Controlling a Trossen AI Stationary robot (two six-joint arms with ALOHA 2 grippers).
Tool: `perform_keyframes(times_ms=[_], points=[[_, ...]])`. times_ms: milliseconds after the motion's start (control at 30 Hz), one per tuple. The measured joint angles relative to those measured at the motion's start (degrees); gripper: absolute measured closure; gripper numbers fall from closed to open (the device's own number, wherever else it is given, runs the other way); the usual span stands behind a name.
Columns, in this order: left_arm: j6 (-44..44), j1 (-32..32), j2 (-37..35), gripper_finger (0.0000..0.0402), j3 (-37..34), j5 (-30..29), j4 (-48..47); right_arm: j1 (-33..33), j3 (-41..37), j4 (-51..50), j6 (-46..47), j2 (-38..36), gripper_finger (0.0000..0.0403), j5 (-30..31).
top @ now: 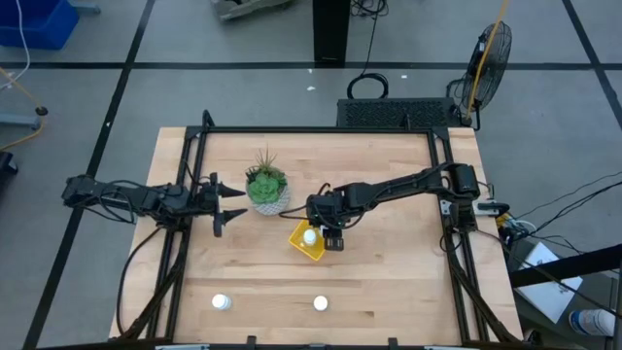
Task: Pick and place pill bottles into a basket
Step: Put the white pill bottle into the yellow basket
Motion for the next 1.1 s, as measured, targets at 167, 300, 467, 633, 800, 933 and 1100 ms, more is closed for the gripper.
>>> perform_keyframes(times_ms=[167, 300, 467, 633, 800, 933, 1100], points=[[0.0, 0.0, 0.0, 0.0149, 0.0, 0.0, 0.0, 0.0, 0.0, 0.0, 0.9, 0.0, 0.0243, 0.0], [-0.2, 0.0, 0.0, 0.0149, 0.0, 0.0, 0.0, 0.0, 0.0, 0.3, 1.2, 0.0, 0.0243, 0.3], [-0.3, 0.0, 0.0, 0.0149, 0.0, 0.0, -0.1, 0.0, -0.1, 1.1, 4.0, 0.1, 0.0182, 0.9], [-0.3, 0.0, 0.0, 0.0149, 0.0, 0.0, -0.1, 0.1, -0.2, 1.0, 5.6, 0.2, 0.0092, 5.3], [-0.3, 0.0, 0.0, 0.0149, 0.0, 0.0, -0.2, 0.3, -0.2, 1.6, 6.6, -0.2, 0.0093, 5.2], [-0.3, 0.0, 0.0, 0.0149, 0.0, 0.1, -0.3, 0.5, -0.2, 2.2, 6.7, -1.7, 0.0112, 5.2], [-0.3, 0.0, 0.0, 0.0149, 0.0, 0.1, -0.3, 0.7, -0.2, 2.5, 7.1, -4.3, 0.0125, 5.3]])
